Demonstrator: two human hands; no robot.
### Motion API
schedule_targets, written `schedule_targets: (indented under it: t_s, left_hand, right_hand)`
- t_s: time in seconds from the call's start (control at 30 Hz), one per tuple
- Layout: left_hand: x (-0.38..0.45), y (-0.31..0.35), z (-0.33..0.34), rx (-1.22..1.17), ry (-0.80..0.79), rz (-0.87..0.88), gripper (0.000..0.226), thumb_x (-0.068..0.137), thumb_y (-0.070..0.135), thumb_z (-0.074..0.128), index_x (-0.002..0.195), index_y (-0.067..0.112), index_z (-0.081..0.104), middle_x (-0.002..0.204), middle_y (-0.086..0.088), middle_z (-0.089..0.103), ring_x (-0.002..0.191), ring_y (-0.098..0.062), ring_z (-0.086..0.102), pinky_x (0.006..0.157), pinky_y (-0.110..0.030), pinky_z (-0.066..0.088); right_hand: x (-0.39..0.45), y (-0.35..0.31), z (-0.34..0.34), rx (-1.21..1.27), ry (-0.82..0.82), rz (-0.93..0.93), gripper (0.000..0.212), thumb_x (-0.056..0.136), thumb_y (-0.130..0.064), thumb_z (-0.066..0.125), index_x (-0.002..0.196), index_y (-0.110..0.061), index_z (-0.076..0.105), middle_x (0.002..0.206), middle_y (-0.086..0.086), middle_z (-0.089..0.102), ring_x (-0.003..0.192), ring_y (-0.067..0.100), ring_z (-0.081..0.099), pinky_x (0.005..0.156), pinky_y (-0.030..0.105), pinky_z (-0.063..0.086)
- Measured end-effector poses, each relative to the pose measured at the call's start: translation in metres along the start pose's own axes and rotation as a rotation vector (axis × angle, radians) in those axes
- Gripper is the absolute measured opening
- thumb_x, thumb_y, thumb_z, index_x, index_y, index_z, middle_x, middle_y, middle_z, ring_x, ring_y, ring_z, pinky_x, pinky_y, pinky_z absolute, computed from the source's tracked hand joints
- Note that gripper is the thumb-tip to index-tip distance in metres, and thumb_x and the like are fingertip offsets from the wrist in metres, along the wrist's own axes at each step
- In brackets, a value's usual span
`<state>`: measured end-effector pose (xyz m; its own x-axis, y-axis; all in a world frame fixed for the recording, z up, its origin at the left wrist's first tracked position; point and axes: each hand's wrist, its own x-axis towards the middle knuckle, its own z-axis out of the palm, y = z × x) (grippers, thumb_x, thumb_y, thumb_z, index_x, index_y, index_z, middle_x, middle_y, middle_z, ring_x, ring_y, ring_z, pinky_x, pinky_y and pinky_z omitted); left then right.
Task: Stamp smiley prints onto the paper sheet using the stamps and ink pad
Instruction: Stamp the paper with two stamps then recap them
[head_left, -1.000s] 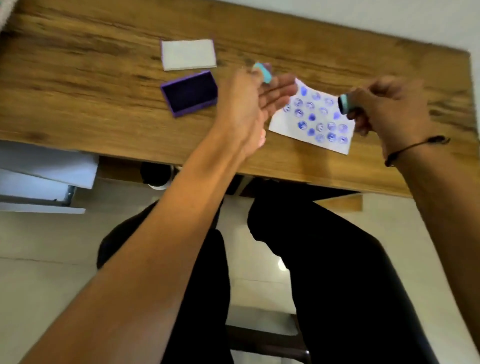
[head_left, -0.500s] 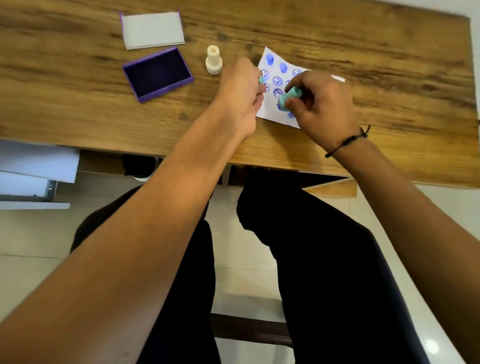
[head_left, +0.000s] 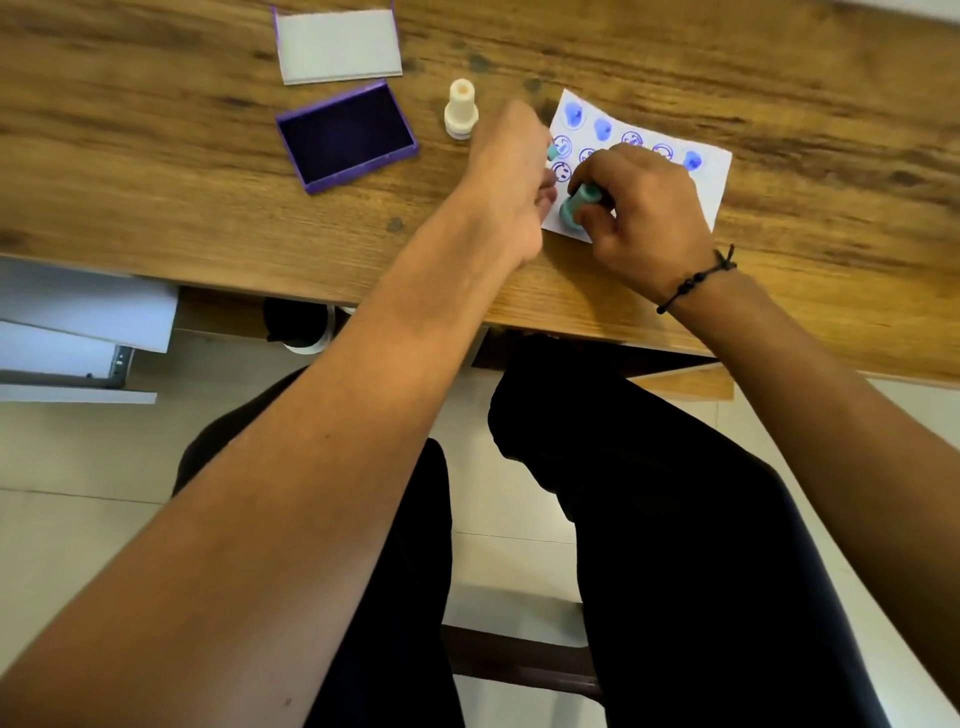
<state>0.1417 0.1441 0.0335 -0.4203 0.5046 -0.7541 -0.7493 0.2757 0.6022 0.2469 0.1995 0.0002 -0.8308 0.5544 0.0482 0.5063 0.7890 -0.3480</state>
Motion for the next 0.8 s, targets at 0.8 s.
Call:
schedule_targets:
  t_s: [0.8]
  left_hand:
    - [-0.003, 0.005, 0.003, -0.064, 0.053, -0.033, 0.016, 0.089, 0.006, 0.032, 0.083, 0.009, 0.046, 0.093, -0.017, 0.049, 0.083, -0.026, 0.043, 0.07, -0.032, 0.036]
  right_hand:
    - [0.01, -0.001, 0.0, -0.298, -0.191, -0.247, 0.056, 0.076, -0.013, 0.052, 0.13, -0.016, 0.039, 0.093, 0.016, 0.06, 0.091, 0.037, 0.053, 0.059, 0.032, 0.029]
